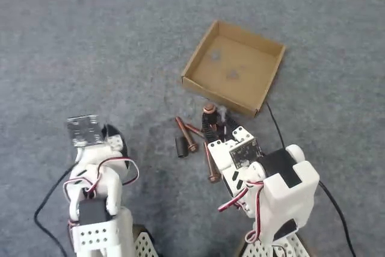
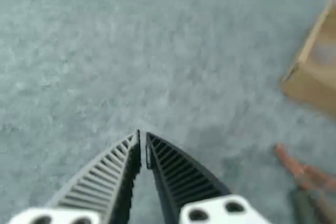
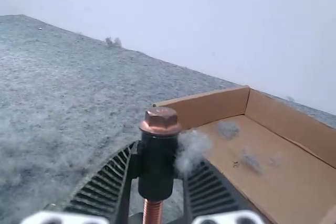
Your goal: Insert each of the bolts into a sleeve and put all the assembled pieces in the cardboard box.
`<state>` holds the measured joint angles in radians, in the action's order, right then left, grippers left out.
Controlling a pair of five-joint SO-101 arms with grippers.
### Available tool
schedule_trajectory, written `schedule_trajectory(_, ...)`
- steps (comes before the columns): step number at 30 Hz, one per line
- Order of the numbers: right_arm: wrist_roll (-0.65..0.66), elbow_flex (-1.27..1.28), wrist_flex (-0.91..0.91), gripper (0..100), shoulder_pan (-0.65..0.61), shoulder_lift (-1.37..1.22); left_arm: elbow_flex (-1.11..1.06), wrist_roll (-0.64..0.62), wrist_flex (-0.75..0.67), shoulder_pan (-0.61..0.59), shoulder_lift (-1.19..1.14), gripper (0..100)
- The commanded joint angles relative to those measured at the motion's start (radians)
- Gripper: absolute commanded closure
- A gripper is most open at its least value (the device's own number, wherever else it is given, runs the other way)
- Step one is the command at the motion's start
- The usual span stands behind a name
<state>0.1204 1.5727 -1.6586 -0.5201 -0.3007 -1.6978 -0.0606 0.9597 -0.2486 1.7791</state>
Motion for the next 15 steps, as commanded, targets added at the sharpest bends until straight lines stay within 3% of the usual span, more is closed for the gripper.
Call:
schedule_trajectory(1, 0.017, 0.012, -0.036, 99.3, 0.012, 0.035, 0.010, 0.126, 0.071, -0.012, -0.011, 99)
schedule_trajectory(9, 0.015, 0.091, -0.005, 99.3, 0.013, 0.263, 0.010, 0.133, 0.084, -0.014, -0.017, 99)
schedule_trajectory(15, 0.015, 0.081, 0.332, 99.3, 0.015, 0.516, 0.008, 0.133, 0.084, -0.014, -0.017, 99)
